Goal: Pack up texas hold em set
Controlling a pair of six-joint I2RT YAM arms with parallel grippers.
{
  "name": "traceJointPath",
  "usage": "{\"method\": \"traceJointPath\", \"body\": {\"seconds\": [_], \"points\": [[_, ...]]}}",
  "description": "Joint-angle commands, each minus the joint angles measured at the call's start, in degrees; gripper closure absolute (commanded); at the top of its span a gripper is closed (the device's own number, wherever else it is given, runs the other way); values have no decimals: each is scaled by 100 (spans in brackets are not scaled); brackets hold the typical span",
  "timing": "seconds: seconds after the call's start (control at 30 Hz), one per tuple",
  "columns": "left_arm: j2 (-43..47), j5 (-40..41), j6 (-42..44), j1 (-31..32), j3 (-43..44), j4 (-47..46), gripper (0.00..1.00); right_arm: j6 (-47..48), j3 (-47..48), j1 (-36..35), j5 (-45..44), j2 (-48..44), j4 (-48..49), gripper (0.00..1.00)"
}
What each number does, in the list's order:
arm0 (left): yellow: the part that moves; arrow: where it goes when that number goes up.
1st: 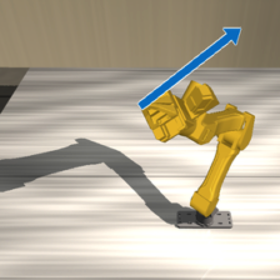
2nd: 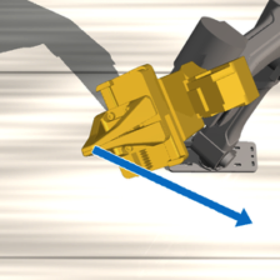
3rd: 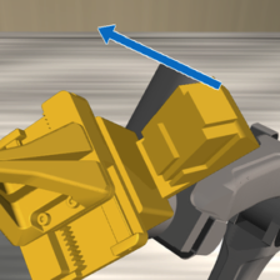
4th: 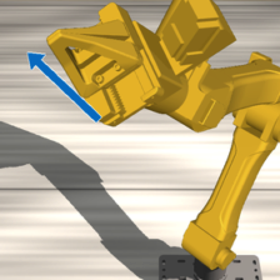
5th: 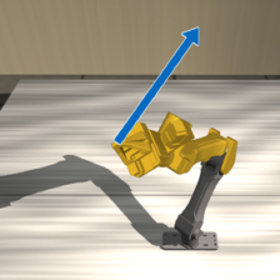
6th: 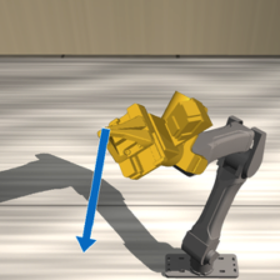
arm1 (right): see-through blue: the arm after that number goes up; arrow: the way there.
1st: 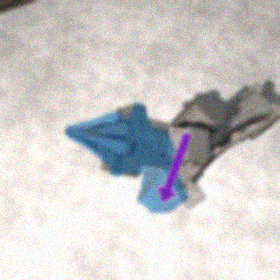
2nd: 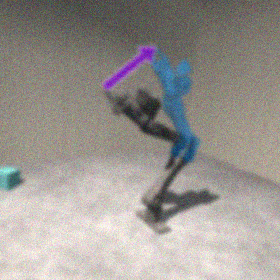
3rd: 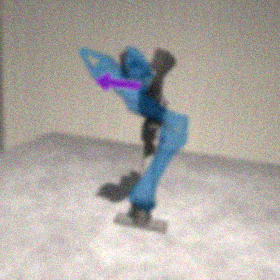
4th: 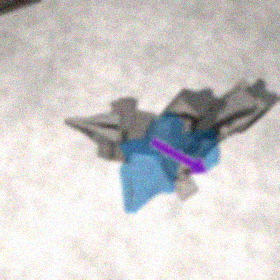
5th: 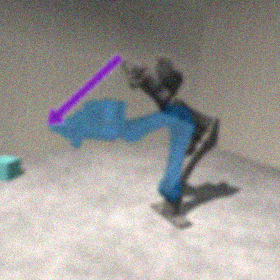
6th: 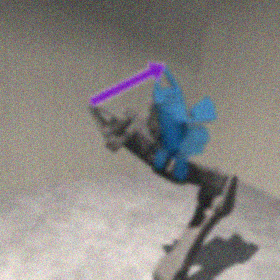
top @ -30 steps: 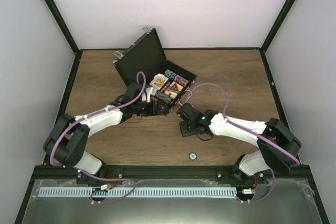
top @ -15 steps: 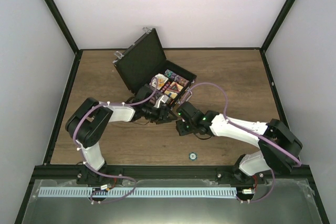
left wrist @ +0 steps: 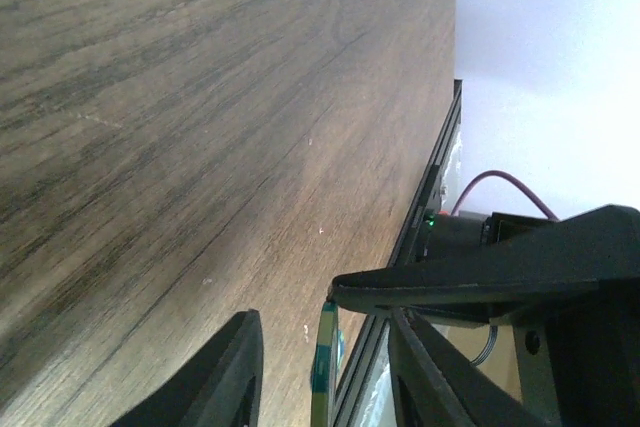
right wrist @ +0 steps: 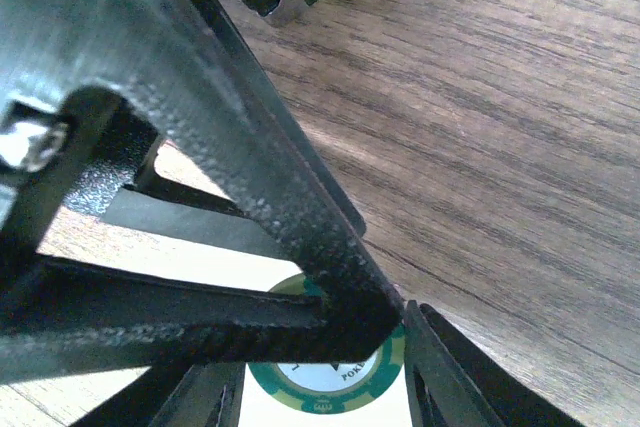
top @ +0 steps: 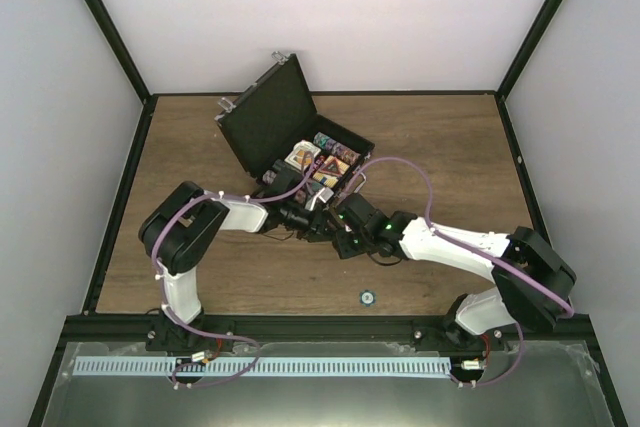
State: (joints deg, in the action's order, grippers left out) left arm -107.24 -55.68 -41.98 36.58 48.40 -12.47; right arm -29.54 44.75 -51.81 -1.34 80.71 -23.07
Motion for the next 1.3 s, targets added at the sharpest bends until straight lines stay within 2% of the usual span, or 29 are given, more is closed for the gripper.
{"method": "traceJointPath", "body": {"seconds": [0.0, 0.3, 0.57, 0.63, 0.8, 0.83, 0.93, 1.07, 1.17, 1.27], "points": [[-111, -230, 10, 98, 99, -202, 66, 32, -17, -40, -23, -116, 101, 56], [-133, -268, -11, 182, 97, -195, 94, 25, -2, -40, -34, -85, 118, 56], [63, -120, -39, 183, 76, -218, 96, -40, -70, -42, -177, -260, 37, 55], [174, -23, -43, 174, 69, -204, 96, -70, -93, -40, -222, -373, -16, 49], [602, 495, 239, -118, 181, 158, 96, -212, -149, -35, -631, -865, -236, 12], [713, 657, 421, -236, 238, 330, 96, -247, -186, -17, -717, -990, -263, 8], [1136, 1346, 1166, -559, 640, 1067, 96, -299, -357, 163, -759, -1334, -261, 3], [1499, 2925, 2579, -558, 1352, 2079, 96, -337, -704, 499, -572, -1604, -79, 1], [1524, 3530, 3067, -535, 1533, 2195, 96, -358, -844, 612, -525, -1707, 18, 1], [1438, 3780, 3238, -395, 1547, 2129, 96, -368, -898, 637, -520, -1748, 66, 1]]}}
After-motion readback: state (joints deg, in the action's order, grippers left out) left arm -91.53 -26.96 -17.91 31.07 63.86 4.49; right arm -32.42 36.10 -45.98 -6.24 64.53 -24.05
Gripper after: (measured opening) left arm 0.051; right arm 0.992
